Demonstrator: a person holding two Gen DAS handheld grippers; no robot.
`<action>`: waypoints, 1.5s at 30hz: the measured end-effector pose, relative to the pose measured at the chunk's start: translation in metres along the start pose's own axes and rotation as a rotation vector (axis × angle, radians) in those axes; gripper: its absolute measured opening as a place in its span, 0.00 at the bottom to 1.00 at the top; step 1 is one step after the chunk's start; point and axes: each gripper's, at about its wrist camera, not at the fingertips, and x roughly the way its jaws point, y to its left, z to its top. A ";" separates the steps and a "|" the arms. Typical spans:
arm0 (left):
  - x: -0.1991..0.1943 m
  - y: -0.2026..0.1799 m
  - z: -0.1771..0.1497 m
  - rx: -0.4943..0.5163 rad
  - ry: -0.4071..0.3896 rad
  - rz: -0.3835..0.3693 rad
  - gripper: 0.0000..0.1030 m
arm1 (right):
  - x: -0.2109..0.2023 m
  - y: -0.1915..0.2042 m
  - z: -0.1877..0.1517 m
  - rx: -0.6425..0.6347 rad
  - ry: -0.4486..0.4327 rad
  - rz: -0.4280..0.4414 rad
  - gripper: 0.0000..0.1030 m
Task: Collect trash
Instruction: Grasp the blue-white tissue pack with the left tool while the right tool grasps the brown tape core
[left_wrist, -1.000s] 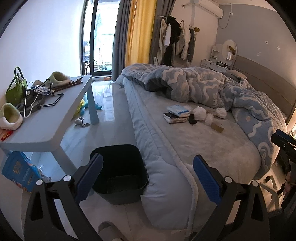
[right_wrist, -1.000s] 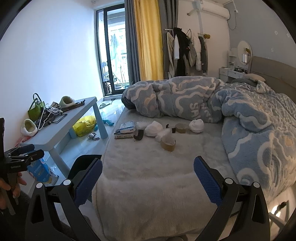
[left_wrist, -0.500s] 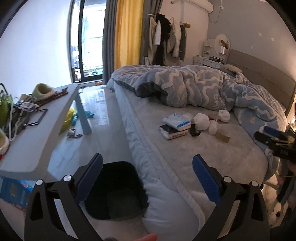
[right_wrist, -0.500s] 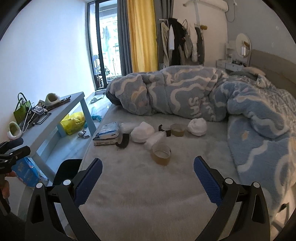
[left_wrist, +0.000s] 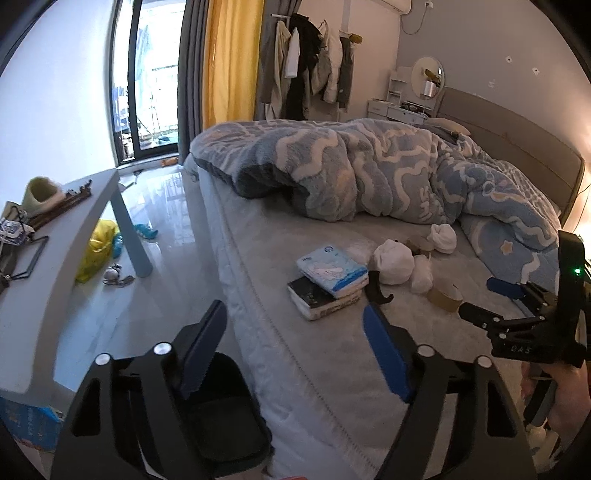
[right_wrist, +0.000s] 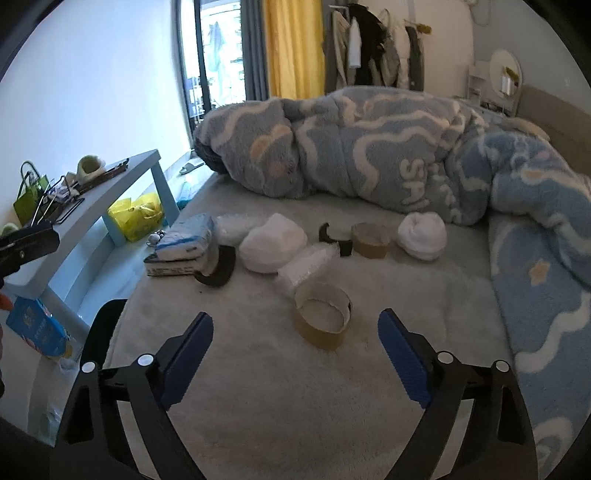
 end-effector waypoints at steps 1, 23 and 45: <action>0.004 0.000 -0.003 -0.002 0.012 -0.004 0.75 | 0.002 -0.002 0.000 0.008 0.001 0.001 0.85; 0.055 -0.011 0.007 -0.057 0.091 -0.073 0.65 | 0.053 -0.029 -0.001 0.044 0.125 0.004 0.56; 0.102 -0.027 0.022 -0.078 0.120 -0.059 0.69 | 0.045 -0.044 0.020 0.049 0.082 0.052 0.43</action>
